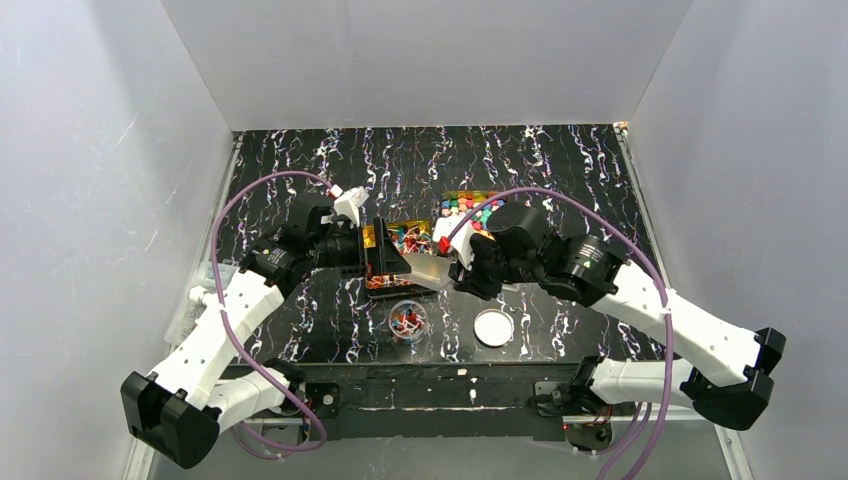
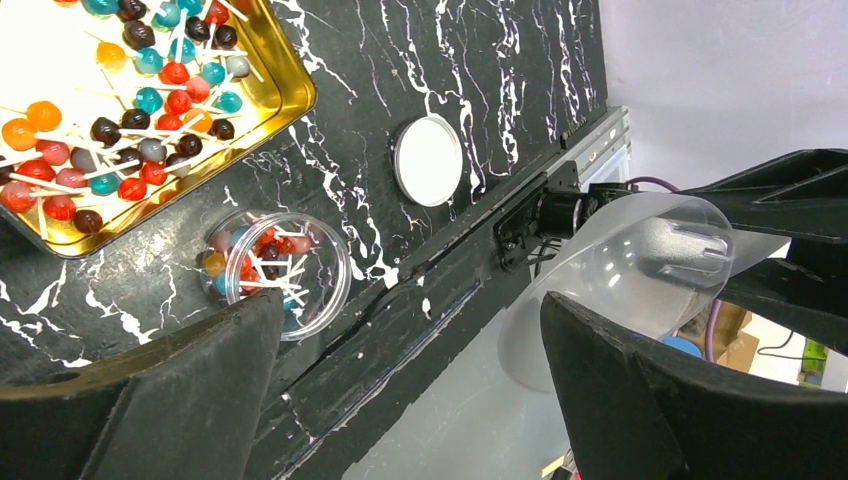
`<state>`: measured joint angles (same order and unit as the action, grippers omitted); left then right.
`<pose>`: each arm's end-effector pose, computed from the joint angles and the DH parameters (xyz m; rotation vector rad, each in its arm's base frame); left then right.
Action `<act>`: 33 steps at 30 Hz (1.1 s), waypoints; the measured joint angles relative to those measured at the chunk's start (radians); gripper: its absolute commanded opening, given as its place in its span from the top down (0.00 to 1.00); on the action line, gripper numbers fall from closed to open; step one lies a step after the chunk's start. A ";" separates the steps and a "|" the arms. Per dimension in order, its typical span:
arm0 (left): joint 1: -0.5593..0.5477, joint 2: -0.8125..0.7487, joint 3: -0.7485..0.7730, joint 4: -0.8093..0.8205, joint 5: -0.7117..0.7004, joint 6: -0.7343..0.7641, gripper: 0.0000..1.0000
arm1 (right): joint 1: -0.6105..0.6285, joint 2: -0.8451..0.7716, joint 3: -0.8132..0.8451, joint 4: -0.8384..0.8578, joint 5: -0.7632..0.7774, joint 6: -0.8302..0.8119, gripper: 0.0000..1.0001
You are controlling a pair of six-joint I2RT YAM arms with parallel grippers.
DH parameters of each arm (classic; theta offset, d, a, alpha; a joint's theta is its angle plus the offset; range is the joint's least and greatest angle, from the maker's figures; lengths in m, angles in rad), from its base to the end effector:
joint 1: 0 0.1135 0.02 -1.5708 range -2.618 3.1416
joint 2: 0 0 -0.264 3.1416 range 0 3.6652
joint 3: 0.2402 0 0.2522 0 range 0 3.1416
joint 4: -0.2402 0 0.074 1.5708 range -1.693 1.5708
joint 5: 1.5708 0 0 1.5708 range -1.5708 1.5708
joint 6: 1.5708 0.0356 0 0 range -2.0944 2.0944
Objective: Pack the candies
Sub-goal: Adjust the spatula, then scoop the fake candies from the storage box.
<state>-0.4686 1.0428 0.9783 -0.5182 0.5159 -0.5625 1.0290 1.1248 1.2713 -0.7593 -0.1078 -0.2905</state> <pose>0.1910 -0.1164 0.3279 0.2160 2.2858 -1.1254 0.1149 0.1983 0.3839 -1.4158 1.7233 0.5300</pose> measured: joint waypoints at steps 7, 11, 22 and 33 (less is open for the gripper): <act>0.000 0.001 0.005 0.005 0.013 0.001 0.02 | 0.001 0.001 0.004 -0.004 0.008 0.009 0.99; 0.002 0.011 0.096 -0.060 -0.045 0.024 0.02 | 0.001 0.054 0.014 -0.009 0.070 0.027 0.99; 0.004 -0.071 0.142 -0.173 -0.266 0.116 0.02 | -0.091 0.268 0.161 -0.153 0.271 0.029 0.99; 0.005 -0.159 -0.005 -0.212 -0.352 0.189 0.02 | -0.210 0.444 0.341 -0.309 0.443 0.025 0.99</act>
<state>-0.4641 0.8841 0.9730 -0.7307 0.1635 -0.3737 0.8188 1.5684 1.6119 -1.0687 0.3351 -0.2657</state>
